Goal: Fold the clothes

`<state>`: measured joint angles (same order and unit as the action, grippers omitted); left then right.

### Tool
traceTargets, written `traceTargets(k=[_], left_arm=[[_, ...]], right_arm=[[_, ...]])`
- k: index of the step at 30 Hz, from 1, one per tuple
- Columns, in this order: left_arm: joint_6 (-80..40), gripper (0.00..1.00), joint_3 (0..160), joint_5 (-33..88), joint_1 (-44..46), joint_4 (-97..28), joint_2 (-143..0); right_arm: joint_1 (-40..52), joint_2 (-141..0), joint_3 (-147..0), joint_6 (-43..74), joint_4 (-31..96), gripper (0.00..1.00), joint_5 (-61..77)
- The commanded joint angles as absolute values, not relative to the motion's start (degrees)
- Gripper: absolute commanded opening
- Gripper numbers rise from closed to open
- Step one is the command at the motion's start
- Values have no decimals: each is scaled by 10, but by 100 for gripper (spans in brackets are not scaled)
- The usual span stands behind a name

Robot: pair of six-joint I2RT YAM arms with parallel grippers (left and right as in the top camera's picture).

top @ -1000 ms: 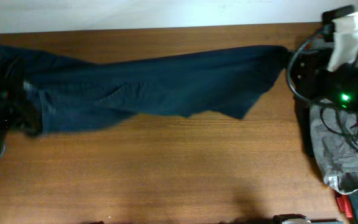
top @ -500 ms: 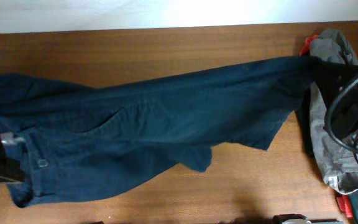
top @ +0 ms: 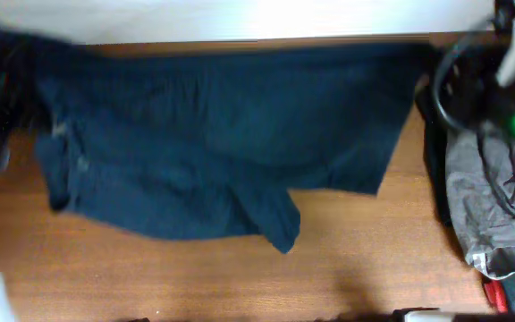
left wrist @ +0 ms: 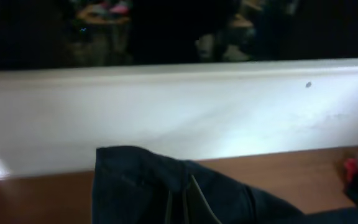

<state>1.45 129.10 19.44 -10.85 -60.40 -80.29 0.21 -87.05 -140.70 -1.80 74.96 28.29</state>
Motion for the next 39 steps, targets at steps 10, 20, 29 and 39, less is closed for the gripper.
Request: traceTargets(k=[10,20,29,39], left_arm=[[75,0,1362,332,-115,-662,-764],[91,0,1362,269,-115,-721,-663],[90,0,1356,217,-115,-720,-763],[86,15,1356,284,-110,-615,-1082]], right_arm=[[-4,-814,-1418,-25,763,4,218],[-4,-729,-1418,-25,803,4,227],[-4,-786,-1415,-25,808,4,227],[-4,-1068,-1416,-11,739,15,246]])
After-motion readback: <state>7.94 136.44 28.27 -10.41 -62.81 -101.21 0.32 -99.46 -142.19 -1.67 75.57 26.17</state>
